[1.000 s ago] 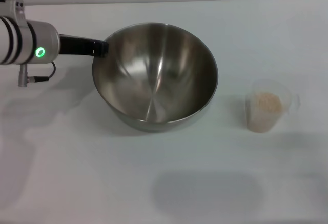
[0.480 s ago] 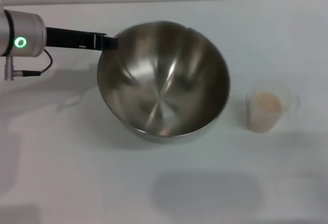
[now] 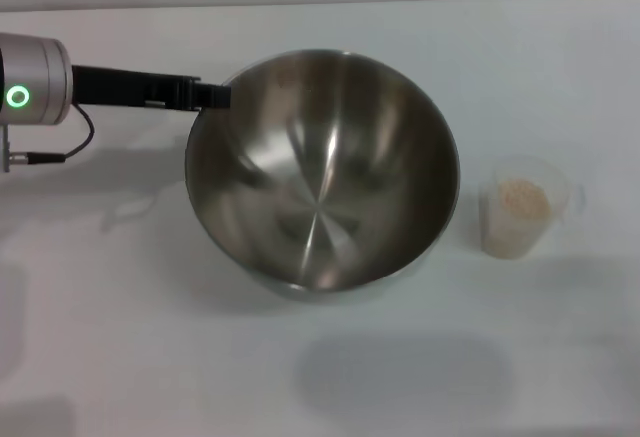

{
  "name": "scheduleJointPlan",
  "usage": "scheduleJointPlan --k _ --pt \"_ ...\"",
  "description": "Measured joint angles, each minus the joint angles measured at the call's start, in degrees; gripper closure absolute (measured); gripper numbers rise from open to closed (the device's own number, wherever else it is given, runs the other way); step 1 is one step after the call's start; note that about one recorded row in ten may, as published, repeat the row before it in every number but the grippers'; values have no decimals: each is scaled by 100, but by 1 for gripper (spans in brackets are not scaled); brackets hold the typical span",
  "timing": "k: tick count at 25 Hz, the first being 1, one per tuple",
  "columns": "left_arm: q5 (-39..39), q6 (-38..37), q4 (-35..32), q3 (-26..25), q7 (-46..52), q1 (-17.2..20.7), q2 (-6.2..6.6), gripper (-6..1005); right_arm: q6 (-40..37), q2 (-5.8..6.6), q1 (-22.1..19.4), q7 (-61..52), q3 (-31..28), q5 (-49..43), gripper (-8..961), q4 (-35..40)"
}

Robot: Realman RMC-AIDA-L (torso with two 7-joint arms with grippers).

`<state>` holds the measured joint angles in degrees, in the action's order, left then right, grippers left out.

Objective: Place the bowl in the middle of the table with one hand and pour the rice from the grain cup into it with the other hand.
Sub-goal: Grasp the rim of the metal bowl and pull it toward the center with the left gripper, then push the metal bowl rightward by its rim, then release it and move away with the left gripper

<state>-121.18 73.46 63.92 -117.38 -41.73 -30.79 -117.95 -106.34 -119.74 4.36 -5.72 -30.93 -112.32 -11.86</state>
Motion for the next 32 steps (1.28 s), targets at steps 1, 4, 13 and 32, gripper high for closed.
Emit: scheduleJointPlan --k 1,4,13,32 --pt "-35 68 63 43 -9 73 -2 958 0 -3 -6 0 -1 0 114 0" --pt "-50 189 153 88 -11 179 -4 958 0 -4 -11 0 0 0 114 0" --pt "-55 674 870 400 63 729 -33 958 0 -6 8 0 -1 0 114 0" --pt "-48 476 781 576 5 769 -45 932 70 -5 21 0 70 9 114 -8"
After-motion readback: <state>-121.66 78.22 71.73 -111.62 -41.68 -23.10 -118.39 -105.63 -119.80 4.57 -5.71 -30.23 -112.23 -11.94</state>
